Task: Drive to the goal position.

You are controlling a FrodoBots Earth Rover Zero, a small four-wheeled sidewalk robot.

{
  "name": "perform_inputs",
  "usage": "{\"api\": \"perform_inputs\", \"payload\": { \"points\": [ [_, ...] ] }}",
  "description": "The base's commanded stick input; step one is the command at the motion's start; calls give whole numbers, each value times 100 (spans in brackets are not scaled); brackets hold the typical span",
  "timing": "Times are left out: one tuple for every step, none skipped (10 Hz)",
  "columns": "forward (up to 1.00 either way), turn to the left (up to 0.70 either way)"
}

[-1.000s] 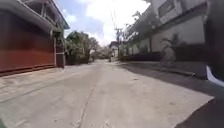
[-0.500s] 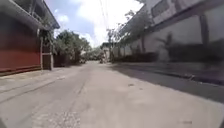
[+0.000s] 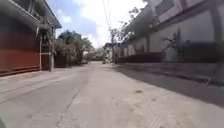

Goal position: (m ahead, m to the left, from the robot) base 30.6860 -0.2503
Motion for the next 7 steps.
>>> {"api": "perform_inputs", "payload": {
  "points": [
    [100,0],
    [100,0],
    [100,0],
    [100,0],
    [100,0],
    [100,-2],
    [100,-21]
  ]
}}
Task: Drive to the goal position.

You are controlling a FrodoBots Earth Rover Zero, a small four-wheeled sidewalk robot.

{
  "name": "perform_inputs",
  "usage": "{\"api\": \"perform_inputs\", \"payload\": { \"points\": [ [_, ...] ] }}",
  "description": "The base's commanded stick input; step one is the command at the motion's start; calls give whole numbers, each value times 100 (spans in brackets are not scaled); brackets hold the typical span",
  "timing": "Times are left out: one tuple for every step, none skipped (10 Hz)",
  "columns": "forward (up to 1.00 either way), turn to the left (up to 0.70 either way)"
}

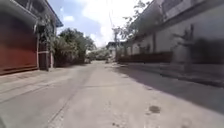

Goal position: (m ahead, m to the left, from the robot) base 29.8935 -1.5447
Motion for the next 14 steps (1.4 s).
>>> {"api": "perform_inputs", "payload": {
  "points": [
    [100,-40],
    [100,-39],
    [100,-37],
    [100,-36],
    [100,0],
    [100,0],
    [100,0],
    [100,0],
    [100,0],
    [100,0],
    [100,0],
    [100,0],
    [100,0],
    [100,0]
  ]
}}
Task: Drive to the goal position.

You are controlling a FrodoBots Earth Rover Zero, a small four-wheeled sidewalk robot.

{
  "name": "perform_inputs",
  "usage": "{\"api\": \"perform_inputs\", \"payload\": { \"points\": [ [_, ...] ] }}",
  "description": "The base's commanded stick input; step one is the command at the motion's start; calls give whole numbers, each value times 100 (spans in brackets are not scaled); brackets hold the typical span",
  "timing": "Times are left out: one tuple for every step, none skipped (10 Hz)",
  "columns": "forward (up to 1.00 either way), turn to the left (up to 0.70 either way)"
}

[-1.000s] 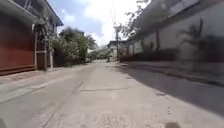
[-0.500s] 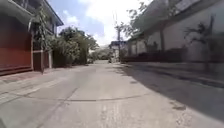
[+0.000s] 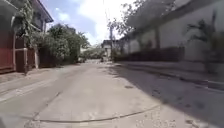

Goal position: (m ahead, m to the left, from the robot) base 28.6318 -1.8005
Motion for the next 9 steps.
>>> {"api": "perform_inputs", "payload": {
  "points": [
    [100,0],
    [100,0],
    [100,0],
    [100,0],
    [100,0],
    [100,0],
    [100,0],
    [100,0],
    [100,0]
  ]
}}
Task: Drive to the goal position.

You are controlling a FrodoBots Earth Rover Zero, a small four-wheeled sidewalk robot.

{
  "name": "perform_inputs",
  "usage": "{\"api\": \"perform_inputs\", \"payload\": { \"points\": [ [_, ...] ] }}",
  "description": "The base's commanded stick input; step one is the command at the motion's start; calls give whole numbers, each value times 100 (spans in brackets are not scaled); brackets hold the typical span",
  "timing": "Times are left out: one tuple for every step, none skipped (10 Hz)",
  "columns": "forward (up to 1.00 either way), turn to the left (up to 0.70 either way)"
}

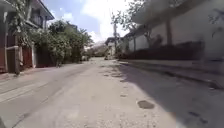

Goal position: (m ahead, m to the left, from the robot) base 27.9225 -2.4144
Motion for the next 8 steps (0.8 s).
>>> {"api": "perform_inputs", "payload": {
  "points": [
    [100,0],
    [100,0],
    [100,0],
    [100,0],
    [100,0],
    [100,0],
    [100,0],
    [100,0]
  ]
}}
